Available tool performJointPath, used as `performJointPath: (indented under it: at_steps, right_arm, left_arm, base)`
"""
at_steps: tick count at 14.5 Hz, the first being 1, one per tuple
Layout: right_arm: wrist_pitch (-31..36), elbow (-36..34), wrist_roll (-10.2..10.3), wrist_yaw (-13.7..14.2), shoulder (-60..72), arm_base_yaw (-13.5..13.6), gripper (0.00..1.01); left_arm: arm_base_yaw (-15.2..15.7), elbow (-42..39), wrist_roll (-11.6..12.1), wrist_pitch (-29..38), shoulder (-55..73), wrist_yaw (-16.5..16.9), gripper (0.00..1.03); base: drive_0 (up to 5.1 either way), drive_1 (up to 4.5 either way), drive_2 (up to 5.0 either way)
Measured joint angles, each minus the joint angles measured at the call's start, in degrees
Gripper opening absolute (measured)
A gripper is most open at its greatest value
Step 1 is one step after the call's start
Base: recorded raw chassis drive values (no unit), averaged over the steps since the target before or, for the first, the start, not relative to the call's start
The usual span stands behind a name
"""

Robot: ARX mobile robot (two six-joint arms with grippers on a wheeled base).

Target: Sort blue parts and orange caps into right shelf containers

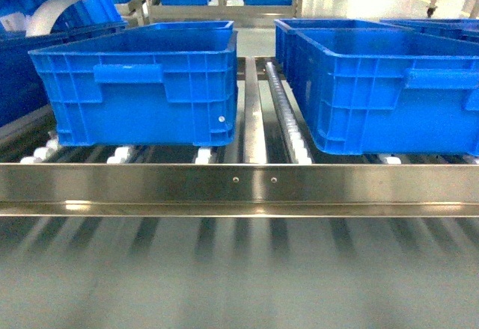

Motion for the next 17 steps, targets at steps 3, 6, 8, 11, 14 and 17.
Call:
performJointPath:
  at_steps: [3, 6, 8, 11, 14, 17]
  right_arm:
    - [0.1, 0.0, 0.0, 0.0, 0.0, 0.0, 0.41]
    - [0.1, 0.0, 0.0, 0.0, 0.0, 0.0, 0.41]
    - [0.1, 0.0, 0.0, 0.0, 0.0, 0.0, 0.41]
    - [0.1, 0.0, 0.0, 0.0, 0.0, 0.0, 0.41]
    - [0.3, 0.0, 0.0, 0.0, 0.0, 0.0, 0.41]
    - [0.2, 0.0, 0.0, 0.0, 0.0, 0.0, 0.41]
  left_arm:
    - [0.0, 0.0, 0.0, 0.0, 0.0, 0.0, 0.43]
    - [0.0, 0.0, 0.0, 0.0, 0.0, 0.0, 0.43]
    - [0.0, 0.0, 0.0, 0.0, 0.0, 0.0, 0.43]
    - [0.0, 0.0, 0.0, 0.0, 0.0, 0.0, 0.43]
    - [0.0, 0.0, 0.0, 0.3, 0.0, 0.0, 0.43]
    - [0.0, 0.0, 0.0, 0.1, 0.0, 0.0, 0.43]
  base:
    - [0.0, 0.0, 0.0]
    - [0.0, 0.0, 0.0]
    - [0.0, 0.0, 0.0]
    - [0.0, 0.0, 0.0]
    - [0.0, 2.85, -2.7]
    - [0.1, 4.26, -4.1]
